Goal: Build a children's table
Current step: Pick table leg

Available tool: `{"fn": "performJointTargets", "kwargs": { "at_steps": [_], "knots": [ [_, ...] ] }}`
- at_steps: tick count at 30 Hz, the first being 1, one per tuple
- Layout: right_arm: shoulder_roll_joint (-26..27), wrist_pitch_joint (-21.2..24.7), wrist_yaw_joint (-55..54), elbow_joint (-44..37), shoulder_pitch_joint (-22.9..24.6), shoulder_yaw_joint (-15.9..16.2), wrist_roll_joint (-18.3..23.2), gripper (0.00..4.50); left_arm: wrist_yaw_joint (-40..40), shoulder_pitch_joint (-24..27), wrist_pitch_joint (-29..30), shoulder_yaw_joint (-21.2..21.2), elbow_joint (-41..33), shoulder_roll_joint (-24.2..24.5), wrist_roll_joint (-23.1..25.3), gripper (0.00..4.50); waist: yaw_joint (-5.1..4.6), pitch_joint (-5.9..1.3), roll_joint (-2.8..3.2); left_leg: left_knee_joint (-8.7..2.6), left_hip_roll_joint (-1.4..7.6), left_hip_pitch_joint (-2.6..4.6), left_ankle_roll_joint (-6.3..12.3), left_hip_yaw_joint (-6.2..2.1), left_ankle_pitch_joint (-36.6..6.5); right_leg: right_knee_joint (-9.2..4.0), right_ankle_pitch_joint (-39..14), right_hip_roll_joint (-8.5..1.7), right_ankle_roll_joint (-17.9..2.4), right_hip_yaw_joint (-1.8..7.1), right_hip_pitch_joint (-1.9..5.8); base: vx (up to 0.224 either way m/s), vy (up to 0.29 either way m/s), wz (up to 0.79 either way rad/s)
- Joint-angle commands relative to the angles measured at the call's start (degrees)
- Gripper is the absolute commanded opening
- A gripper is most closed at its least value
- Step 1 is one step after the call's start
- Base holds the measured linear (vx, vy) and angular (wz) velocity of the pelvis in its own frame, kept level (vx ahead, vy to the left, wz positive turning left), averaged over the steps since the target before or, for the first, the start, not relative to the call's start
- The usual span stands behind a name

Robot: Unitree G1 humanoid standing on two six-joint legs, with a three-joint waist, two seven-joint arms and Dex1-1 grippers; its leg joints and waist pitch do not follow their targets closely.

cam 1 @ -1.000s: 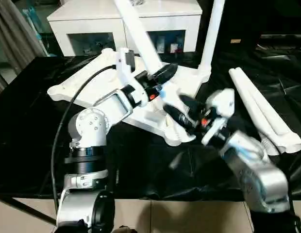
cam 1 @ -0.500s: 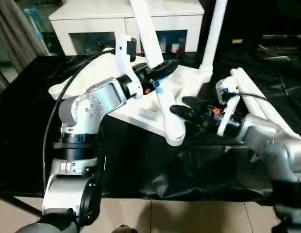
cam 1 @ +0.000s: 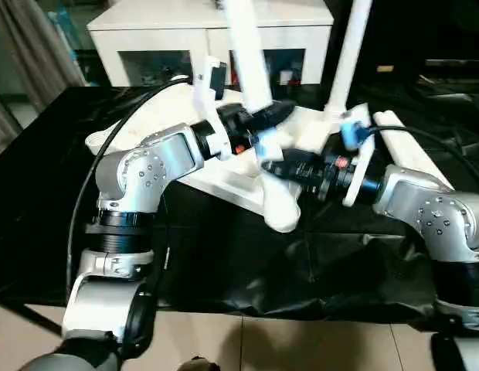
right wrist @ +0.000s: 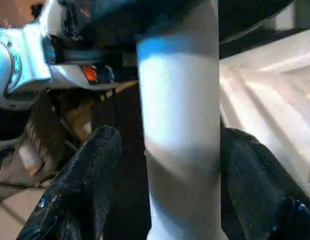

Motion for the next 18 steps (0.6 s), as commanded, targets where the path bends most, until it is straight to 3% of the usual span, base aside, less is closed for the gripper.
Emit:
{"fn": "performJointTargets", "kwargs": {
  "at_steps": [1,8,9,11,16,17,18],
  "knots": [
    [-0.65,1.21,1.02,0.62,-1.71,1.6,-0.2,3.22,-1.98,-0.92,-0.6,-1.3,-2.38,0.54,-0.12,1.86,0.13,-4.51,-1.58,-3.14,2.14,1.52,3.06,-0.86,-5.48,-3.28,-5.09,-2.56,-13.73,1.48,2.83,0.0,0.0,0.0],
    [-2.37,2.73,3.72,1.43,-2.94,4.83,-0.96,3.22,-4.95,-0.28,-0.94,-3.43,-3.25,1.41,0.24,1.86,0.17,-4.48,-1.8,-3.12,2.08,1.48,2.9,-0.83,-5.83,-3.36,-5.96,-2.55,-13.48,1.52,2.88,0.0,0.0,0.0],
    [-2.67,2.86,3.93,1.58,-3.07,5.36,-1.18,3.22,-5.63,-0.16,-0.91,-3.86,-3.46,1.75,0.25,1.86,0.14,-4.46,-2.13,-3.17,2.09,1.48,2.88,-0.81,-5.82,-3.37,-6.02,-2.48,-13.44,1.51,2.9,0.0,0.0,0.0],
    [-3.11,2.92,4.19,1.92,-3.24,6.04,-1.66,3.22,-6.34,-0.01,-0.86,-4.23,-3.72,2.09,0.32,1.86,0.18,-4.47,-1.89,-3.19,2.17,1.51,2.77,-0.89,-5.64,-3.25,-5.78,-2.53,-13.57,1.51,2.87,0.0,0.0,0.0],
    [-3.59,2.8,4.89,2.78,-3.62,6.74,-1.85,3.22,-7.73,0.36,-0.49,-5.0,-4.51,2.86,0.41,1.86,0.11,-4.42,-2.0,-3.17,2.12,1.52,2.44,-0.8,-6.11,-3.28,-6.03,-2.55,-13.72,1.56,2.87,0.0,0.0,0.0],
    [-3.73,2.88,5.25,2.88,-3.68,6.9,-2.0,2.92,-8.07,0.43,-0.45,-5.31,-4.64,3.08,0.51,1.86,0.14,-4.47,-2.01,-3.14,2.13,1.52,2.53,-0.82,-6.06,-3.24,-5.87,-2.57,-13.77,1.54,2.89,0.0,0.0,0.0],
    [-3.74,2.88,5.26,2.88,-3.68,6.9,-2.0,2.92,-8.07,0.43,-0.45,-5.31,-4.64,3.08,0.51,1.86,0.13,-4.46,-2.0,-3.14,2.14,1.49,2.62,-0.83,-6.01,-3.22,-5.61,-2.54,-13.85,1.53,2.87,0.0,0.0,0.0]
  ]
}}
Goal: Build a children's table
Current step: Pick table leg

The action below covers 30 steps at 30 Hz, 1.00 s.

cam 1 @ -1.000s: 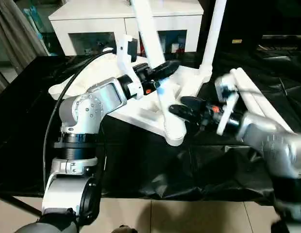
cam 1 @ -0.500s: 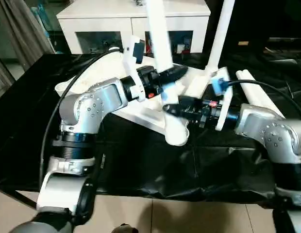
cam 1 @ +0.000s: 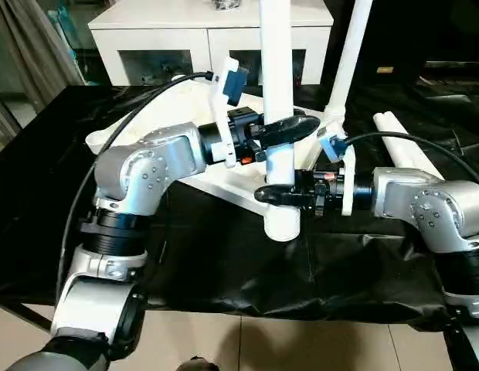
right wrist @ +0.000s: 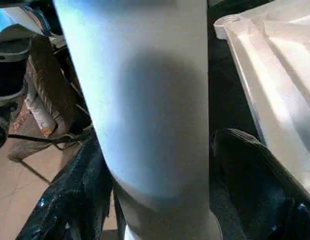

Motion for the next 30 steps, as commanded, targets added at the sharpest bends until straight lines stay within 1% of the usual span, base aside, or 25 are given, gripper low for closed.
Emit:
{"fn": "performJointTargets", "kwargs": {
  "at_steps": [1,3,4,6,8,13,15,18,20,21,22,23,24,26,27,28,29,30],
  "knots": [
    [-0.54,0.51,0.55,-0.03,-1.3,0.49,-0.17,2.84,-1.03,0.03,-0.18,-0.7,-1.37,0.73,0.52,1.86,0.18,-4.42,-1.56,-3.21,2.14,1.48,2.59,-0.84,-6.25,-3.33,-5.83,-2.54,-13.85,1.52,2.87,0.0,0.0,0.0],
    [-0.68,0.47,0.8,0.07,-1.37,0.72,-0.25,2.73,-1.07,0.02,-0.2,-0.77,-1.34,0.78,0.49,1.86,0.18,-4.45,-1.62,-3.2,2.14,1.49,2.5,-0.84,-6.22,-3.31,-5.69,-2.52,-13.78,1.54,2.89,0.0,0.0,0.0],
    [-0.72,0.44,0.89,0.16,-1.39,0.89,-0.2,2.47,-1.17,0.06,-0.25,-0.86,-1.39,0.86,0.44,1.86,0.2,-4.47,-1.6,-3.19,2.15,1.5,2.48,-0.86,-6.04,-3.28,-5.44,-2.53,-13.88,1.53,2.89,0.0,0.0,0.0],
    [-0.79,0.4,1.14,0.18,-1.29,1.19,-0.17,2.38,-1.25,0.12,-0.16,-0.9,-1.55,0.85,0.23,1.86,0.19,-4.46,-1.64,-3.17,2.14,1.5,2.52,-0.83,-6.16,-3.26,-5.32,-2.52,-14.01,1.54,2.87,0.0,0.0,0.0],
    [-0.82,0.41,1.6,0.1,-1.14,1.41,-0.37,2.16,-1.35,0.18,-0.02,-0.92,-1.77,0.75,0.12,1.86,0.19,-4.44,-1.65,-3.17,2.14,1.51,2.55,-0.83,-6.34,-3.25,-5.49,-2.51,-14.05,1.53,2.87,0.0,0.0,0.0],
    [-0.76,0.29,2.07,0.19,-1.01,1.94,-0.62,2.03,-1.52,0.45,-0.07,-1.24,-2.18,0.71,0.09,1.85,0.2,-4.45,-1.65,-3.16,2.14,1.49,2.37,-0.84,-6.43,-3.26,-5.57,-2.52,-14.03,1.56,2.85,0.0,0.0,0.0],
    [-0.74,0.22,2.06,0.28,-1.02,1.97,-0.6,2.01,-1.54,0.49,-0.1,-1.19,-2.26,0.7,0.11,1.85,0.2,-4.39,-1.65,-3.19,2.15,1.53,2.18,-0.84,-7.07,-3.33,-6.46,-2.53,-13.91,1.56,2.82,0.0,0.0,0.0],
    [-0.73,0.01,2.0,0.49,-0.94,1.75,-0.64,2.0,-1.23,0.54,-0.21,-0.95,-2.32,0.44,0.17,1.85,0.16,-4.35,-1.77,-3.25,2.15,1.48,1.88,-0.87,-7.32,-3.38,-7.2,-2.53,-13.59,1.58,2.84,0.0,0.0,0.0],
    [-0.38,0.11,1.52,0.54,-0.81,1.17,-0.46,1.99,-0.47,0.75,-1.82,-0.89,-2.47,0.31,1.2,1.85,0.18,-4.37,-1.71,-3.23,2.16,1.52,1.83,-0.87,-7.34,-3.38,-7.17,-2.54,-13.53,1.6,2.82,0.0,0.0,0.0],
    [-0.27,0.09,1.35,0.51,-0.7,0.98,-0.41,1.99,0.01,0.66,-0.57,0.07,-2.02,-0.19,0.04,1.85,0.15,-4.35,-1.76,-3.24,2.17,1.5,1.82,-0.86,-7.35,-3.38,-6.99,-2.54,-13.56,1.61,2.81,0.0,0.0,0.0],
    [-0.22,0.05,1.26,0.49,-0.62,0.9,-0.38,1.99,0.31,0.59,0.48,0.78,-1.67,-0.54,-0.9,2.41,0.16,-4.36,-1.75,-3.19,2.15,1.5,1.75,-0.84,-7.38,-3.3,-6.82,-2.54,-13.71,1.6,2.83,0.0,0.0,0.0],
    [-0.05,0.07,0.91,0.42,-0.47,0.61,-0.29,1.99,0.42,0.58,1.13,1.58,-1.64,-0.74,-1.83,2.41,0.15,-4.33,-1.75,-3.19,2.14,1.49,1.76,-0.86,-7.55,-3.33,-7.1,-2.56,-13.75,1.59,2.82,0.0,0.0,0.0],
    [0.33,0.15,0.29,0.33,-0.2,0.0,-0.08,1.99,0.43,0.68,0.89,2.5,-1.71,-0.96,-2.56,2.55,0.18,-4.37,-1.71,-3.17,2.11,1.53,1.7,-0.86,-7.57,-3.31,-7.17,-2.56,-13.79,1.59,2.79,0.0,0.0,0.0],
    [1.28,-0.24,-1.25,0.36,0.23,-1.43,0.15,1.98,0.72,0.85,-1.07,3.9,-1.15,-1.62,-2.82,2.61,0.16,-4.34,-1.77,-3.18,2.1,1.49,1.86,-0.86,-7.81,-3.43,-7.59,-2.59,-13.83,1.6,2.8,0.0,0.0,0.0],
    [2.05,-0.67,-2.45,0.5,0.42,-2.56,0.18,1.93,1.28,0.88,-2.85,4.72,-0.53,-2.17,-2.53,2.84,0.12,-4.34,-1.65,-3.24,2.14,1.5,1.69,-0.89,-8.08,-3.55,-8.01,-2.57,-13.64,1.57,2.72,0.0,0.0,0.0],
    [2.95,-1.34,-3.94,0.9,0.5,-3.96,0.23,1.91,2.39,0.78,-5.19,5.91,0.43,-3.1,-2.19,2.92,0.12,-4.33,-1.56,-3.23,2.14,1.53,1.58,-0.9,-8.18,-3.58,-8.03,-2.55,-13.57,1.59,2.67,0.0,0.0,0.0],
    [2.95,-1.34,-3.94,0.9,0.5,-3.96,0.23,1.9,2.39,0.78,-5.19,5.91,0.43,-3.1,-2.19,2.97,0.03,-4.3,-1.67,-3.29,2.1,1.48,1.27,-0.93,-8.54,-3.63,-8.25,-2.54,-13.49,1.56,2.74,0.0,0.0,0.0],
    [4.82,-2.61,-6.86,2.02,0.33,-7.03,0.82,1.9,3.55,0.37,-7.54,9.86,2.33,-5.34,-4.95,2.97,-0.1,-4.3,-1.59,-3.27,2.02,1.44,1.04,-0.78,-8.56,-3.65,-8.03,-2.49,-13.48,1.61,2.69,0.0,0.0,0.0]
  ]
}}
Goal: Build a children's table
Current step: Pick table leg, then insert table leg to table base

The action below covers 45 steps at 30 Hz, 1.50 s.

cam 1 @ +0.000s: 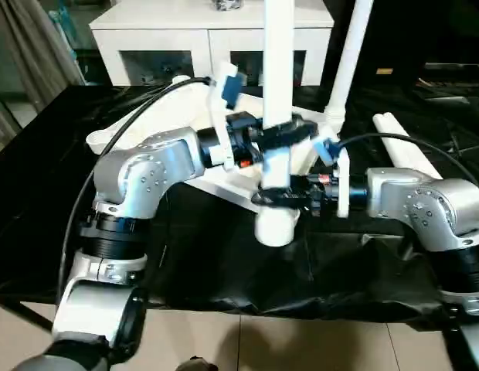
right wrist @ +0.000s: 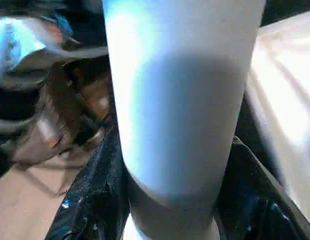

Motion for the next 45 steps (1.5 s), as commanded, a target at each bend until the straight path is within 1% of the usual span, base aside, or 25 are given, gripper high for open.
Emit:
{"fn": "performJointTargets", "kwargs": {
  "at_steps": [1,4,6,8,11,12,13,15,16,18,21,22,23,24,25,26,27,29,31,33,34,36,38,42,45],
  "knots": [
    [1.22,-1.25,-3.96,1.59,0.45,-4.06,0.55,1.9,1.16,-0.64,-3.07,4.34,1.27,-1.42,-3.3,2.99,-0.04,-4.34,-1.43,-3.46,1.88,1.38,0.99,-0.78,-8.64,-4.01,-8.09,-2.55,-13.72,1.53,2.72,0.0,0.0,0.0],
    [4.55,-4.32,-11.64,3.39,0.37,-10.85,1.26,1.88,4.58,-1.08,-6.6,15.09,5.36,-6.41,-12.93,2.99,-0.04,-4.55,-0.98,-3.28,1.77,1.46,0.64,-0.73,-9.05,-3.99,-7.17,-2.65,-14.83,1.41,2.73,0.0,0.0,0.0],
    [4.77,-5.27,-13.19,3.44,0.57,-11.47,0.56,1.87,4.54,-0.96,-6.57,16.13,5.8,-6.64,-14.01,2.99,-0.05,-4.64,-1.07,-3.38,1.79,1.54,0.88,-0.81,-8.73,-3.85,-6.33,-2.36,-14.34,1.34,2.76,0.0,0.0,0.0],
    [4.74,-8.1,-16.89,4.05,1.48,-12.58,-2.07,1.86,3.51,-0.71,-7.49,17.49,8.16,-5.9,-13.95,2.99,-0.27,-4.61,-0.66,-3.44,1.67,1.66,0.91,-0.77,-8.84,-4.03,-6.45,-2.2,-13.35,1.34,2.72,0.0,0.0,0.0],
    [2.86,-13.12,-19.88,2.9,4.37,-10.66,-8.76,1.86,1.12,0.27,-12.56,11.19,12.72,-1.61,-2.63,2.99,-0.46,-4.44,-0.58,-3.92,1.87,1.82,-0.03,-1.05,-9.97,-4.69,-9.18,-2.09,-9.48,1.46,2.69,0.0,0.0,0.0],
    [2.38,-14.66,-20.55,2.52,5.24,-9.63,-10.64,1.86,1.85,0.33,-14.84,7.47,14.77,0.1,2.66,2.99,-0.46,-4.44,-0.58,-3.92,1.87,1.82,-0.03,-1.05,-9.97,-4.69,-9.18,-2.09,-9.48,1.46,2.69,0.0,0.0,0.0],
    [2.53,-16.05,-21.15,1.99,6.21,-9.07,-12.07,1.86,2.82,0.3,-18.23,3.1,17.75,2.01,8.88,2.99,-0.62,-4.51,-0.01,-4.12,1.94,1.93,-0.91,-1.27,-10.74,-4.7,-9.34,-2.01,-7.56,1.45,2.59,0.0,0.0,0.0],
    [3.55,-19.56,-23.13,1.45,7.77,-7.45,-15.04,1.86,6.0,-0.19,-23.31,-2.14,24.02,4.71,17.01,2.99,-1.09,-4.65,-0.04,-4.31,1.94,1.77,-1.49,-1.44,-10.95,-4.71,-7.52,-2.09,-6.91,1.36,2.77,0.0,0.0,0.0],
    [3.55,-19.56,-23.13,1.45,7.77,-7.45,-15.04,1.86,6.0,-0.19,-23.31,-2.14,24.02,4.71,17.01,2.99,-1.09,-4.65,-0.04,-4.31,1.94,1.77,-1.49,-1.44,-10.95,-4.71,-7.52,-2.09,-6.91,1.36,2.77,0.0,0.0,0.0],
    [4.28,-20.53,-23.31,1.45,8.16,-6.65,-15.18,1.86,8.65,-0.2,-24.74,-3.98,25.88,5.73,19.79,2.99,-1.62,-4.93,-0.06,-4.1,1.94,1.67,-1.23,-1.39,-9.75,-4.01,-3.03,-2.19,-9.31,1.35,2.97,0.0,0.0,0.0],
    [6.94,-24.42,-24.46,3.65,7.79,-5.65,-15.97,1.86,9.7,2.02,-25.8,-7.66,25.32,7.15,23.74,2.99,-2.09,-4.8,-0.46,-3.84,1.91,1.37,1.47,-1.02,-8.36,-3.83,-1.15,-2.53,-12.91,1.34,3.02,0.0,0.0,0.0],
    [7.69,-25.62,-24.66,4.59,7.38,-5.6,-16.27,1.86,9.14,2.81,-26.28,-8.68,24.94,7.38,24.89,2.99,-2.19,-4.7,-1.04,-3.86,1.9,1.29,1.92,-0.91,-8.32,-3.95,-1.66,-2.53,-13.19,1.35,3.08,0.0,0.0,0.0],
    [8.51,-26.7,-24.65,5.49,6.91,-5.8,-16.25,1.86,8.59,3.65,-27.29,-10.04,24.72,7.73,26.47,2.99,-2.02,-4.79,-1.24,-3.82,2.0,1.36,2.31,-0.92,-8.23,-3.93,-2.27,-2.68,-13.48,1.36,3.08,0.0,0.0,0.0],
    [9.12,-27.55,-24.67,6.39,6.38,-5.88,-16.33,1.86,7.89,4.31,-28.18,-11.67,24.83,8.13,28.03,2.99,-2.16,-4.66,-0.94,-3.91,2.04,1.31,2.8,-0.95,-8.59,-4.1,-4.48,-2.76,-13.47,1.35,2.9,0.0,0.0,0.0],
    [9.57,-28.82,-24.62,7.63,5.71,-5.66,-17.07,1.86,5.97,4.88,-31.16,-15.11,26.25,8.77,31.6,2.99,-2.05,-4.62,-1.08,-3.96,2.22,1.57,2.89,-0.92,-8.94,-4.21,-6.28,-2.74,-13.32,1.42,2.67,0.0,0.0,0.0],
    [9.61,-29.04,-24.63,7.78,5.66,-5.59,-17.29,1.86,5.63,4.85,-31.78,-15.56,26.7,8.81,32.21,2.99,-2.1,-4.6,-0.88,-4.03,2.3,1.64,2.72,-0.96,-9.18,-4.27,-7.04,-2.65,-13.11,1.42,2.53,0.0,0.0,0.0],
    [9.74,-29.5,-24.55,8.13,5.44,-5.49,-17.6,1.86,4.1,4.59,-35.0,-17.98,29.04,9.11,34.76,2.99,-1.89,-4.53,-1.32,-4.13,2.35,1.74,2.18,-0.92,-9.71,-4.3,-7.75,-2.55,-12.63,1.55,2.46,0.0,0.0,0.0],
    [9.74,-29.97,-24.23,8.19,5.27,-5.09,-17.97,1.86,1.77,3.7,-39.99,-21.57,33.37,9.48,38.33,2.99,-1.61,-4.53,-0.95,-4.18,2.44,1.94,1.75,-0.89,-9.91,-4.34,-7.66,-2.66,-12.33,1.64,2.27,0.0,0.0,0.0],
    [9.43,-29.36,-23.77,5.64,6.48,-4.68,-17.75,1.86,-1.75,0.44,-48.0,-25.86,41.87,9.45,43.1,2.99,-1.38,-4.56,-1.0,-4.26,2.26,2.07,1.19,-0.91,-10.31,-4.5,-6.07,-2.5,-11.14,1.77,2.25,0.0,0.0,0.0],
    [9.22,-28.98,-23.89,4.33,7.25,-4.67,-17.47,1.86,-3.12,-0.68,-49.48,-26.39,43.96,9.32,43.53,3.26,-1.35,-4.77,-0.8,-4.26,2.36,1.91,0.85,-0.96,-8.97,-3.83,-1.3,-2.66,-11.82,1.78,2.58,0.0,0.0,0.0],
    [8.82,-28.49,-23.84,2.99,8.1,-4.77,-17.15,1.86,-4.44,-1.83,-50.03,-26.68,45.34,9.32,43.69,3.33,-1.23,-4.79,-0.38,-4.18,2.3,2.01,0.84,-0.93,-8.84,-3.75,-0.58,-2.7,-12.07,1.77,2.49,0.0,0.0,0.0],
    [8.13,-27.59,-23.85,0.7,9.81,-5.31,-16.68,1.86,-6.84,-3.81,-50.76,-27.03,47.43,9.45,44.05,3.48,-1.36,-4.85,-0.46,-4.14,2.29,1.96,1.05,-0.9,-9.11,-3.51,1.06,-2.77,-13.24,1.72,2.69,0.0,0.0,0.0],
    [7.32,-26.83,-23.61,-1.38,11.58,-5.87,-16.45,1.86,-7.0,-5.73,-52.8,-27.6,49.65,9.79,45.56,3.61,-1.47,-4.66,-0.08,-4.14,2.2,2.0,1.2,-0.88,-10.77,-3.94,-1.01,-2.8,-13.63,1.73,2.72,0.0,0.0,0.0],
    [5.55,-24.63,-23.25,-5.26,14.58,-6.84,-15.62,1.86,-6.68,-8.97,-57.91,-29.76,54.37,10.59,49.49,3.99,-1.9,-4.53,-0.32,-4.28,2.13,1.91,1.03,-0.93,-12.49,-4.33,-3.17,-2.73,-13.1,1.79,3.01,0.0,0.0,0.0],
    [4.62,-23.13,-23.53,-7.75,16.29,-7.57,-15.29,1.86,-7.55,-11.78,-60.42,-30.77,59.83,10.01,51.82,4.21,-2.27,-4.51,-0.01,-4.28,2.1,1.99,0.56,-0.96,-13.45,-4.53,-5.25,-2.75,-13.14,1.8,3.0,0.0,0.0,0.0]
  ]
}}
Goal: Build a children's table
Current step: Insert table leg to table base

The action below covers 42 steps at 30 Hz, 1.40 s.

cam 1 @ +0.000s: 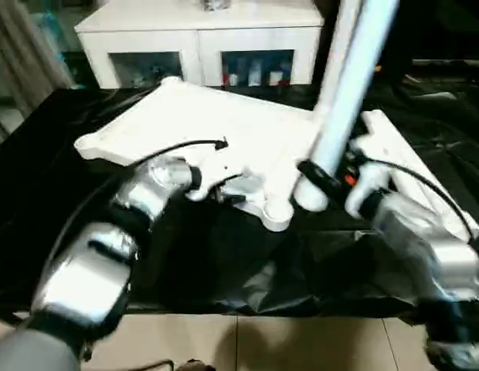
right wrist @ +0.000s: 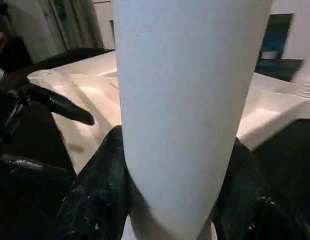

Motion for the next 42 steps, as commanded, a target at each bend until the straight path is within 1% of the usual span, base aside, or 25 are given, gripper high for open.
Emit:
{"fn": "performJointTargets", "kwargs": {
  "at_steps": [1,2,10,14,15,16,19,20,21,22,23,24,25,26,27,28,29,30,31,32,35,37,38,40,42],
  "knots": [
    [-0.44,1.31,-0.08,-3.29,0.16,-0.63,1.04,1.86,-1.04,-1.28,-1.05,-0.79,2.41,-0.04,1.87,4.21,-0.27,-4.51,-0.38,-3.93,2.16,1.81,0.55,-1.37,-13.17,-3.77,-5.14,-2.75,-13.9,1.51,3.06,0.0,0.0,0.0],
    [-0.74,1.93,-0.29,-4.23,0.69,-0.83,1.3,1.86,-1.13,-1.8,-1.29,-1.37,3.39,-0.3,2.7,4.22,-0.43,-4.44,-0.14,-3.98,2.14,1.77,0.59,-1.4,-13.03,-3.78,-4.9,-2.7,-14.04,1.49,3.05,0.0,0.0,0.0],
    [-1.39,3.7,-1.02,-6.77,1.77,-0.94,1.92,1.86,0.14,-2.96,-1.03,-3.61,7.51,-1.67,6.72,4.22,-1.2,-4.39,0.07,-3.89,2.24,1.89,1.38,-1.39,-13.9,-3.94,-4.29,-2.73,-15.91,1.45,3.06,0.0,0.0,0.0],
    [-1.55,4.51,-0.67,-7.54,2.07,-0.78,1.8,1.86,-0.64,-2.91,-0.8,-3.67,9.43,-2.28,7.72,4.22,-1.25,-4.21,-0.07,-3.92,2.24,1.88,1.93,-1.34,-13.84,-4.12,-5.18,-2.71,-15.84,1.48,2.99,0.0,0.0,0.0],
    [-1.69,4.74,-0.56,-7.83,2.23,-0.66,1.74,1.86,-1.97,-2.89,-0.55,-3.5,9.86,-2.45,7.73,4.05,-1.22,-4.22,-0.04,-3.92,2.26,1.89,1.93,-1.36,-13.76,-4.14,-5.24,-2.75,-15.8,1.5,2.99,0.0,0.0,0.0],
    [-1.88,5.1,-0.42,-8.11,2.37,-0.55,1.8,1.86,-4.54,-2.72,0.46,-3.31,10.38,-2.68,7.64,3.87,-1.21,-3.99,-0.43,-4.05,2.3,1.88,2.05,-1.31,-13.69,-4.22,-5.78,-2.82,-15.78,1.54,2.88,0.0,0.0,0.0],
    [-2.22,5.49,-0.36,-8.42,2.47,-0.38,2.16,1.86,-7.66,-2.47,1.31,-3.66,10.82,-2.65,8.18,3.84,-1.2,-3.73,-0.45,-4.17,2.37,1.97,2.15,-1.3,-14.33,-4.37,-7.82,-2.93,-15.68,1.57,2.64,0.0,0.0,0.0],
    [-2.43,5.65,-0.22,-8.43,2.37,-0.2,2.31,1.86,-8.76,-2.45,1.44,-3.79,10.95,-2.61,8.45,3.73,-1.28,-3.65,-1.07,-4.19,2.36,1.86,2.32,-1.22,-14.16,-4.48,-7.9,-2.91,-15.6,1.6,2.69,0.0,0.0,0.0],
    [-2.59,5.81,-0.13,-8.45,2.29,-0.07,2.42,1.86,-10.21,-2.51,1.74,-3.77,11.07,-2.6,8.69,3.58,-1.2,-3.7,-0.87,-4.15,2.35,1.84,2.32,-1.27,-13.69,-4.31,-7.81,-2.97,-15.59,1.63,2.78,0.0,0.0,0.0],
    [-2.85,6.08,0.13,-8.56,2.24,0.09,2.52,1.86,-12.18,-2.65,2.2,-3.62,11.12,-2.68,8.74,3.43,-1.22,-3.58,-1.28,-4.16,2.32,1.77,2.73,-1.19,-13.03,-4.31,-8.19,-3.03,-15.42,1.65,2.74,0.0,0.0,0.0],
    [-2.85,6.08,0.13,-8.56,2.24,0.09,2.52,1.86,-12.18,-2.65,2.2,-3.62,11.12,-2.68,8.74,3.43,-1.24,-3.56,-1.06,-4.17,2.37,1.84,2.95,-1.15,-12.84,-4.42,-8.6,-3.05,-15.36,1.66,2.61,0.0,0.0,0.0],
    [-3.04,6.2,0.41,-8.45,2.07,0.26,2.47,1.86,-12.84,-2.76,2.18,-3.6,11.15,-2.74,8.79,3.4,-1.33,-3.51,-1.4,-4.18,2.39,1.81,3.09,-1.11,-12.85,-4.48,-8.51,-3.02,-15.38,1.68,2.61,0.0,0.0,0.0],
    [-3.41,6.22,0.98,-8.05,1.68,0.57,2.33,1.86,-14.31,-2.96,2.2,-3.72,11.08,-2.82,8.79,3.4,-1.46,-3.4,-2.48,-4.2,2.32,1.65,3.63,-0.96,-12.42,-4.55,-8.4,-2.97,-15.35,1.67,2.66,0.0,0.0,0.0],
    [-3.73,6.12,1.45,-7.48,1.22,0.91,2.05,1.86,-15.36,-3.16,2.23,-3.89,11.01,-2.87,8.88,3.27,-1.2,-3.43,-1.81,-4.17,2.42,1.73,3.9,-1.07,-11.84,-4.43,-8.77,-3.2,-15.37,1.69,2.65,0.0,0.0,0.0],
    [-4.46,6.21,2.31,-6.6,0.39,1.24,1.72,1.86,-17.24,-3.77,1.99,-4.68,10.8,-2.88,9.77,3.11,-1.23,-3.27,-3.37,-4.1,2.45,1.67,4.51,-0.94,-11.18,-4.34,-9.35,-3.25,-15.21,1.72,2.6,0.0,0.0,0.0],
    [-4.46,6.21,2.31,-6.6,0.39,1.24,1.72,1.86,-17.24,-3.77,1.99,-4.68,10.8,-2.88,9.77,3.11,-1.09,-3.15,-2.88,-4.19,2.55,1.82,4.48,-0.95,-11.22,-4.43,-10.25,-3.3,-15.18,1.74,2.42,0.0,0.0,0.0],
    [-4.8,6.3,2.71,-6.23,-0.01,1.36,1.65,1.86,-18.09,-4.11,1.99,-5.0,10.68,-2.85,10.09,3.0,-1.3,-2.89,-3.28,-4.31,2.64,1.85,4.27,-0.82,-11.97,-4.7,-11.42,-3.16,-14.92,1.77,2.16,0.0,0.0,0.0],
    [-5.15,6.43,3.09,-6.02,-0.31,1.43,1.64,1.86,-18.96,-4.46,2.15,-5.17,10.53,-2.85,10.22,2.99,-1.4,-2.76,-4.22,-4.39,2.68,1.72,4.23,-0.84,-12.0,-4.61,-11.74,-3.15,-14.76,1.74,2.25,0.0,0.0,0.0],
    [-5.72,6.4,3.88,-5.13,-1.15,1.74,1.48,1.86,-20.66,-5.29,2.62,-5.43,9.97,-2.72,10.47,2.93,-1.34,-2.55,-4.69,-4.58,2.82,1.82,4.02,-0.82,-12.2,-4.66,-12.31,-3.21,-14.52,1.74,2.07,0.0,0.0,0.0],
    [-5.97,6.29,4.16,-4.67,-1.49,1.94,1.39,1.86,-21.38,-5.57,2.81,-5.46,9.68,-2.66,10.62,2.77,-1.21,-2.45,-4.05,-4.71,3.01,2.01,3.53,-1.03,-12.59,-4.51,-12.17,-3.34,-14.79,1.8,1.94,0.0,0.0,0.0],
    [-6.39,5.91,4.74,-3.27,-2.38,2.47,1.14,1.86,-23.91,-6.11,3.43,-5.39,8.52,-2.45,10.68,2.61,-1.32,-2.29,-5.27,-4.81,3.18,2.2,2.88,-0.87,-12.62,-4.21,-8.73,-3.35,-15.92,1.87,1.92,0.0,0.0,0.0],
    [-6.26,5.63,5.09,-2.38,-3.02,2.92,0.95,1.86,-26.32,-5.87,3.64,-5.02,7.15,-2.32,9.96,2.5,-1.16,-2.28,-5.15,-4.72,3.17,2.22,3.08,-0.81,-11.47,-3.92,-6.17,-3.43,-16.61,1.93,1.98,0.0,0.0,0.0],
    [-6.08,5.34,5.28,-1.89,-3.26,3.23,0.78,1.86,-27.1,-5.58,3.85,-4.69,6.53,-2.31,9.62,2.4,-0.93,-2.36,-5.73,-4.54,3.14,2.16,4.05,-0.67,-8.92,-3.43,-2.22,-3.57,-17.71,1.93,2.24,0.0,0.0,0.0],
    [-5.75,4.68,5.43,-1.2,-3.52,3.89,0.27,1.86,-26.37,-5.14,3.92,-4.65,5.88,-2.14,9.92,2.22,-0.65,-2.4,-5.84,-4.28,3.07,2.06,5.11,-0.52,-7.08,-3.09,0.64,-3.69,-18.63,1.97,2.44,0.0,0.0,0.0],
    [-5.26,4.04,5.35,-0.76,-3.57,4.36,-0.19,1.86,-22.57,-4.83,5.39,-5.0,5.81,-2.08,11.08,2.16,-0.4,-2.54,-5.65,-4.12,3.09,2.06,5.82,-0.51,-6.27,-2.82,2.46,-3.78,-19.04,1.95,2.56,0.0,0.0,0.0]
  ]
}}
